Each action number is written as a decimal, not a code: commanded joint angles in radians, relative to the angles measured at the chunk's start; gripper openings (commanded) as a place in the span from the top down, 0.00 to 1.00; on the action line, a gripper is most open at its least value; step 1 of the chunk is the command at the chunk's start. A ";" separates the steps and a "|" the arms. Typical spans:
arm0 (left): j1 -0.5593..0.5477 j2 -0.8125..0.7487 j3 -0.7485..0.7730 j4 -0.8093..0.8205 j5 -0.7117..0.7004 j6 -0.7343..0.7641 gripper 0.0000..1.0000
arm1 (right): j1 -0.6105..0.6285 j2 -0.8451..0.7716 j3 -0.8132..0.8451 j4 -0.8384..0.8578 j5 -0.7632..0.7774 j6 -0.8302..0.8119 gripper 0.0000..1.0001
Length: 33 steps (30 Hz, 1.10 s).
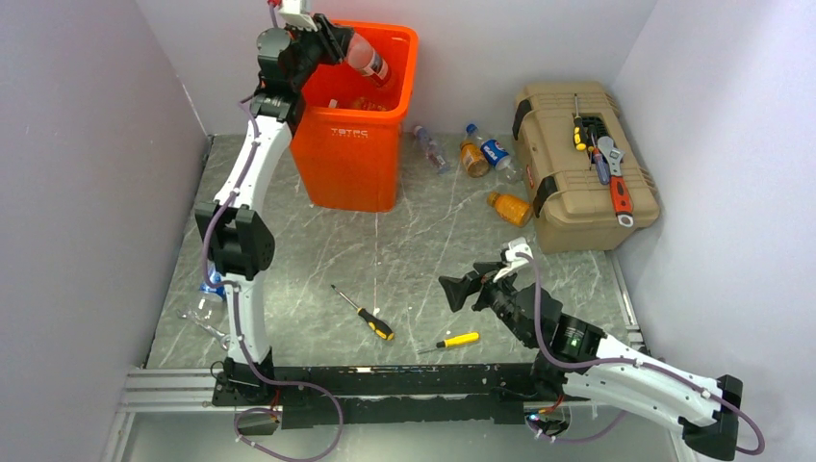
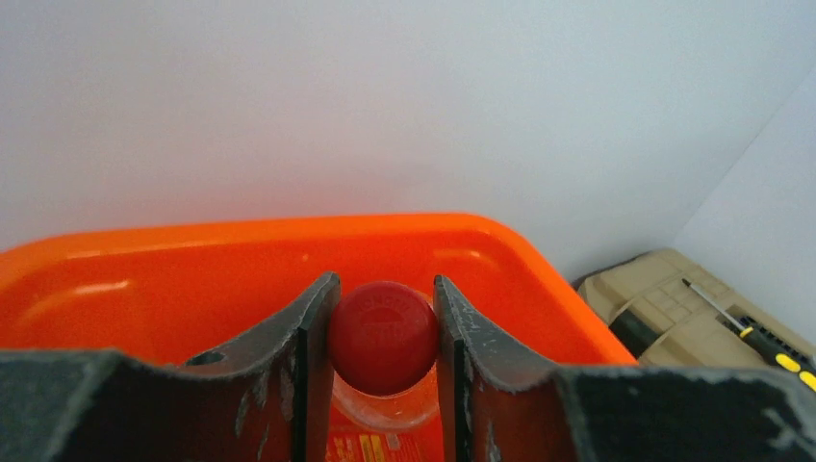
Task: Put the plastic bottles in the bin
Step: Place the plastic bottle in the trash bin.
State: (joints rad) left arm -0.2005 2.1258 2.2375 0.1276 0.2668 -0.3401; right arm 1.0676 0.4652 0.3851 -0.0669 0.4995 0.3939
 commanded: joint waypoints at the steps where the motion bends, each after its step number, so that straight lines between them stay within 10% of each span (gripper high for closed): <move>1: -0.007 0.100 0.076 -0.021 -0.030 0.003 1.00 | 0.000 0.009 -0.014 0.016 0.023 0.021 0.00; 18: -0.022 0.061 0.295 -0.534 0.113 0.137 1.00 | 0.000 0.065 -0.011 0.062 -0.024 0.035 0.00; 26: -0.039 0.004 0.206 -0.480 0.098 0.183 0.05 | 0.000 0.067 0.020 0.029 -0.014 0.031 0.00; 33: -0.070 -0.188 0.149 -0.278 0.050 0.187 0.00 | 0.000 0.077 0.045 0.020 -0.008 0.028 0.00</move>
State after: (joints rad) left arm -0.2459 2.1494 2.4390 -0.3538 0.3462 -0.1730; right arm 1.0676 0.5373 0.3714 -0.0620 0.4873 0.4198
